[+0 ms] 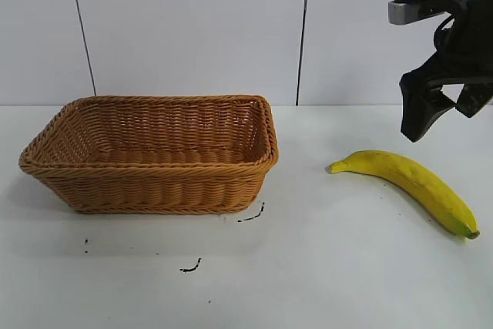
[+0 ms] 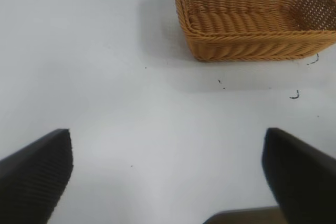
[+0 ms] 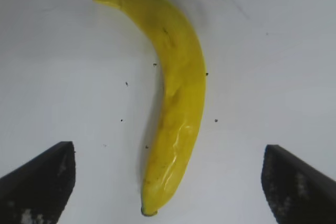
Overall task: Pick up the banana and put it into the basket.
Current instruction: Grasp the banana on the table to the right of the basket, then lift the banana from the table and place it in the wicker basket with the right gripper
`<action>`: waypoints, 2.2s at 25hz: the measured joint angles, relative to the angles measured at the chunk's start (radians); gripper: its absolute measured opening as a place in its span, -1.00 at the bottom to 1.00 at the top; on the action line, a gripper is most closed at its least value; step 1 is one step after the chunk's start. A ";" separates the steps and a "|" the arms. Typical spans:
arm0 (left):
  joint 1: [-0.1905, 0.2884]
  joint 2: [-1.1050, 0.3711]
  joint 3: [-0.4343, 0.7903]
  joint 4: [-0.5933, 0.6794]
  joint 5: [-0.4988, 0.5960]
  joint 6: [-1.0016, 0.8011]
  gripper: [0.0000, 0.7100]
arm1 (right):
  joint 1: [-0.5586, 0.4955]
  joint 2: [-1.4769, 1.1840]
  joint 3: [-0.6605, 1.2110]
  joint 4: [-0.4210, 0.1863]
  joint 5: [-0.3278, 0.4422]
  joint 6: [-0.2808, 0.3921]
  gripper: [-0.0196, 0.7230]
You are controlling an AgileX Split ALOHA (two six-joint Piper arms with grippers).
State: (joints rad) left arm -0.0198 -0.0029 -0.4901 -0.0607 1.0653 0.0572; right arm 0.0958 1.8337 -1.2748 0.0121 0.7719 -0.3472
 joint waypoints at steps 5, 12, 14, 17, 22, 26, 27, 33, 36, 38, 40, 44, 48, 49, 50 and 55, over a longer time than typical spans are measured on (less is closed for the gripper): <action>0.000 0.000 0.000 0.000 0.000 0.000 0.96 | 0.000 0.098 -0.002 -0.004 -0.069 0.030 0.91; 0.000 0.000 0.000 0.000 0.000 0.000 0.96 | 0.000 0.222 -0.003 -0.012 -0.159 0.105 0.91; 0.000 0.000 0.000 0.000 0.000 0.000 0.96 | 0.000 0.245 -0.003 -0.012 -0.164 0.111 0.91; 0.000 0.000 0.000 0.000 0.000 0.000 0.96 | 0.000 0.267 -0.003 -0.022 -0.165 0.112 0.91; 0.000 0.000 0.000 0.000 0.000 0.000 0.96 | 0.000 0.277 -0.003 -0.026 -0.165 0.121 0.50; 0.000 0.000 0.000 0.000 0.000 0.000 0.96 | 0.000 0.277 -0.003 -0.048 -0.163 0.159 -0.10; 0.000 0.000 0.000 0.000 0.000 0.000 0.96 | 0.000 0.277 -0.003 -0.052 -0.163 0.167 -0.09; 0.000 0.000 0.000 0.000 0.000 0.000 0.96 | 0.000 0.231 -0.032 -0.095 -0.089 0.177 -0.09; 0.000 0.000 0.000 0.000 0.000 0.000 0.96 | 0.000 0.181 -0.116 -0.096 0.017 0.177 -0.09; 0.000 0.000 0.000 0.000 0.000 0.000 0.96 | 0.000 0.156 -0.202 -0.080 0.110 0.176 -0.09; 0.000 0.000 0.000 0.000 0.000 0.000 0.96 | 0.000 0.146 -0.286 -0.052 0.209 0.155 -0.09; 0.000 0.000 0.000 0.000 0.000 0.000 0.96 | 0.014 0.145 -0.419 -0.004 0.316 0.097 -0.09; 0.000 0.000 0.000 0.000 0.000 0.000 0.96 | 0.076 0.145 -0.508 -0.012 0.335 0.087 -0.09; 0.000 0.000 0.000 0.000 0.000 0.000 0.96 | 0.097 0.146 -0.524 -0.012 0.338 0.077 -0.09; 0.000 0.000 0.000 0.000 0.000 0.000 0.96 | 0.115 0.149 -0.545 -0.012 0.342 0.067 -0.09; 0.000 0.000 0.000 0.000 0.000 0.000 0.96 | 0.222 0.222 -0.694 -0.012 0.347 0.011 -0.09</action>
State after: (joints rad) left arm -0.0198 -0.0029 -0.4901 -0.0607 1.0653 0.0572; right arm 0.3179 2.0555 -1.9688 0.0000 1.1193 -0.3358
